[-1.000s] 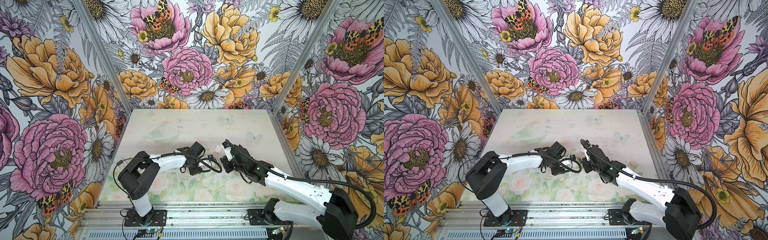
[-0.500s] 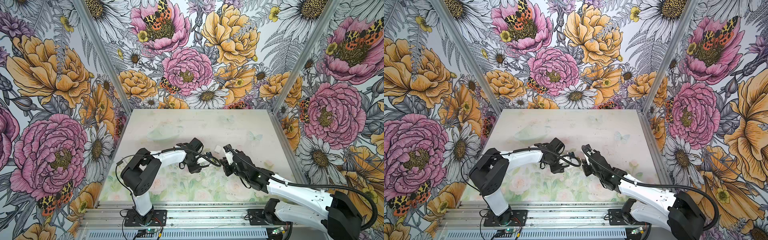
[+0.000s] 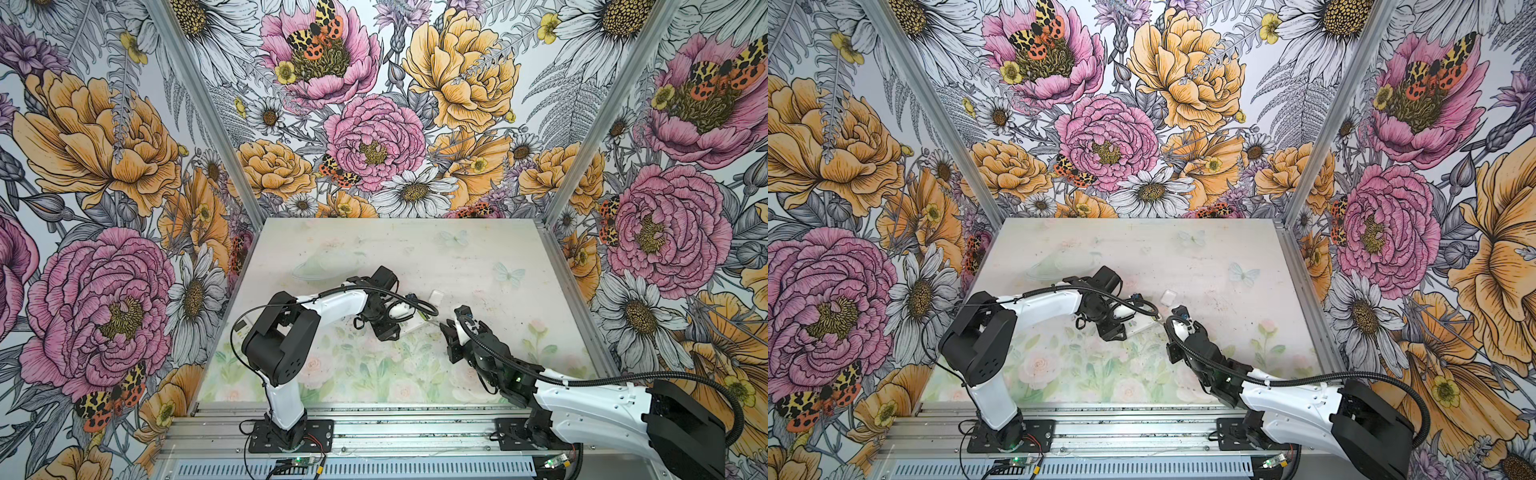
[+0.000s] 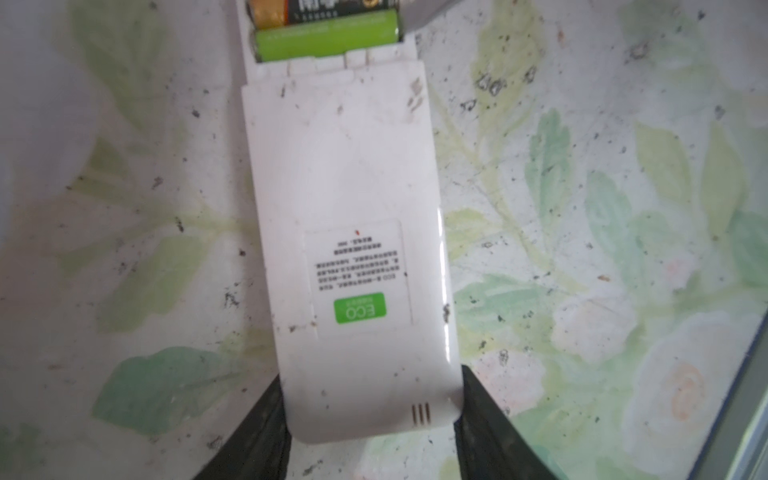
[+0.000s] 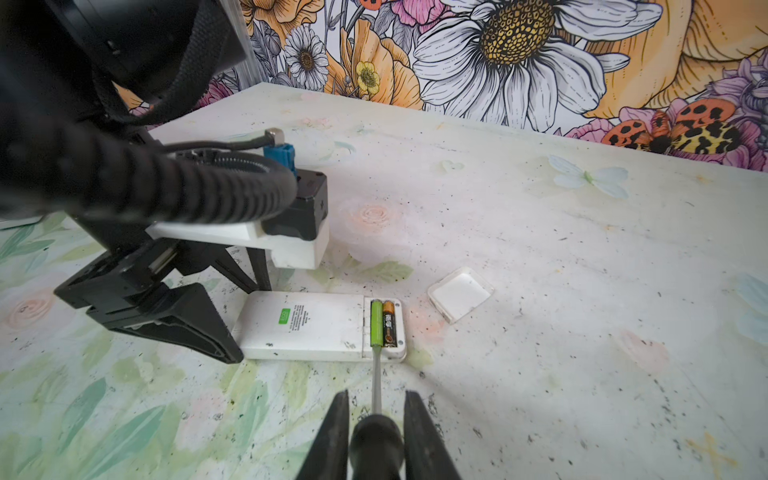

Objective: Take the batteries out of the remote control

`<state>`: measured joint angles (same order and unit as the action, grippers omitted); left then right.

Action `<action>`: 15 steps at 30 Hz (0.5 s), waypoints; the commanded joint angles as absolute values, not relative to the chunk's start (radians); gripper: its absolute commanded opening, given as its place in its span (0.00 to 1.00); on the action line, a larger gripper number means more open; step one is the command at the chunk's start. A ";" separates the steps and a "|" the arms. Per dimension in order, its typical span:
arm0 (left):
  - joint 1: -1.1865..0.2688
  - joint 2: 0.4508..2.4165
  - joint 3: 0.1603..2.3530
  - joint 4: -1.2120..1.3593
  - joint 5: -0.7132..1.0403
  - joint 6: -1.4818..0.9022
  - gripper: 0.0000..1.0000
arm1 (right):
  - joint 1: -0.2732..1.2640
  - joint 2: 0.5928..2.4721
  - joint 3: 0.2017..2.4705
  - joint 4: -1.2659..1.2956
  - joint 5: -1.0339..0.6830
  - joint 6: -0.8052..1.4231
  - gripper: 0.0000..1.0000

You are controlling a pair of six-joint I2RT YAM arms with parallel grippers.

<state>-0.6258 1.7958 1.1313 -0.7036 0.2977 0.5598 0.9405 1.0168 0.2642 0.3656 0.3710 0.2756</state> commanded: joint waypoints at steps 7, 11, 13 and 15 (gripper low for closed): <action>-0.629 1.808 1.163 -0.703 0.435 0.563 0.00 | 0.956 0.991 0.292 0.485 0.406 0.274 0.00; -0.626 1.808 1.157 -0.704 0.417 0.563 0.00 | 0.957 0.987 0.303 0.458 0.406 0.261 0.00; -0.624 1.810 1.152 -0.704 0.402 0.563 0.00 | 0.953 0.975 0.305 0.427 0.416 0.255 0.00; -0.623 1.807 1.150 -0.704 0.392 0.560 0.00 | 0.940 0.951 0.341 0.305 0.421 0.257 0.00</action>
